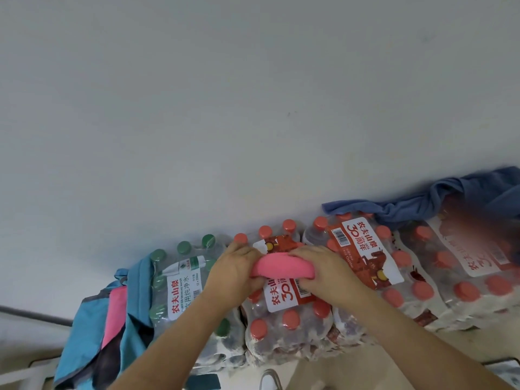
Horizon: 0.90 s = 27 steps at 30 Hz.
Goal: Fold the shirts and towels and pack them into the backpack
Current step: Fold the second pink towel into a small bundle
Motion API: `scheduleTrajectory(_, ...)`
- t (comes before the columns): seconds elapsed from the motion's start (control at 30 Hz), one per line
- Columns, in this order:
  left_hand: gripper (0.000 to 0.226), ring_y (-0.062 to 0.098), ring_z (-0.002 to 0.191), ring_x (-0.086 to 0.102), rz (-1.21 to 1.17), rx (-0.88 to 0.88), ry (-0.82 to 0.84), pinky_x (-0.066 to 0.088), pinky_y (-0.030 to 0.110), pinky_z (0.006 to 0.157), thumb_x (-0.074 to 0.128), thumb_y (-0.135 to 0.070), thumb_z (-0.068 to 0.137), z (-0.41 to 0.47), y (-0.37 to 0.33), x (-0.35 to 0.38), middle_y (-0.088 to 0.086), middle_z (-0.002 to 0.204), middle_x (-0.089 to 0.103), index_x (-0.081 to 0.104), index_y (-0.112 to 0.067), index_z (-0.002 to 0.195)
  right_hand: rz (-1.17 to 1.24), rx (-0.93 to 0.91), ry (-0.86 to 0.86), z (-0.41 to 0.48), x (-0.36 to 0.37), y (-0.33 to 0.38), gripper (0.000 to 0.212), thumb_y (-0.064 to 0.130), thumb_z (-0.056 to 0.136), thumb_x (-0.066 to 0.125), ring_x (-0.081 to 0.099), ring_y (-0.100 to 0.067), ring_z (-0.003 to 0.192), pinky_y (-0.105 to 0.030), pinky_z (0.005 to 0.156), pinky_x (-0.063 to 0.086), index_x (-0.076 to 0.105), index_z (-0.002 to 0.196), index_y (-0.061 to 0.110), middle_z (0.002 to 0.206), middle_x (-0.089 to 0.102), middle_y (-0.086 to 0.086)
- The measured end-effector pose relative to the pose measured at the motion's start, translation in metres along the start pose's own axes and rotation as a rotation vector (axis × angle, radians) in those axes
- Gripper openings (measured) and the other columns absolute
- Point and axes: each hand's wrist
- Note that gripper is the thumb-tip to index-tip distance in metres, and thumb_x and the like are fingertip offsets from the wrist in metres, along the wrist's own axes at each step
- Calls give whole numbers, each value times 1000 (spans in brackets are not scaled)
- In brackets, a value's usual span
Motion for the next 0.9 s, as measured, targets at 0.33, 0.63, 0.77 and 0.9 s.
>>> scheduleTrajectory(0.33, 21, 23, 97, 64, -1062, -411, 347, 47, 38, 93, 60, -31, 90, -63, -27, -43, 8, 103, 69, 66, -19, 105, 520, 72, 68, -4, -42, 37, 41, 52, 80, 63, 62, -2, 90, -17, 71, 45, 64, 109, 24, 98, 66, 14)
scheduleTrajectory(0.63, 32, 27, 85, 69, -1397, -499, -88, 56, 34, 73, 76, -6, 74, -118, -60, -91, 16, 98, 72, 64, -5, 104, 728, -163, 296, -14, -22, 131, 44, 51, 67, 74, 67, -20, 83, -33, 72, 56, 68, 96, 19, 91, 70, -1)
scheduleTrajectory(0.77, 38, 28, 86, 69, -1402, -558, -279, 55, 36, 73, 77, -6, 71, -160, -45, -98, 16, 99, 71, 64, -5, 107, 1004, -110, 559, -12, 2, 155, 42, 28, 69, 78, 68, -20, 89, -29, 75, 55, 67, 105, 11, 97, 71, -8)
scheduleTrajectory(0.9, 69, 28, 103, 66, -1279, -642, -234, 53, 47, 89, 84, -16, 69, -212, -15, -93, 8, 113, 68, 47, -23, 127, 848, -150, 493, -9, 45, 188, 26, 13, 76, 76, 69, -18, 90, -31, 80, 57, 68, 100, 10, 95, 73, -6)
Point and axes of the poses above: each hand's wrist, its own z-axis towards the middle knuckle, its own x-axis out of the palm, y = z × x
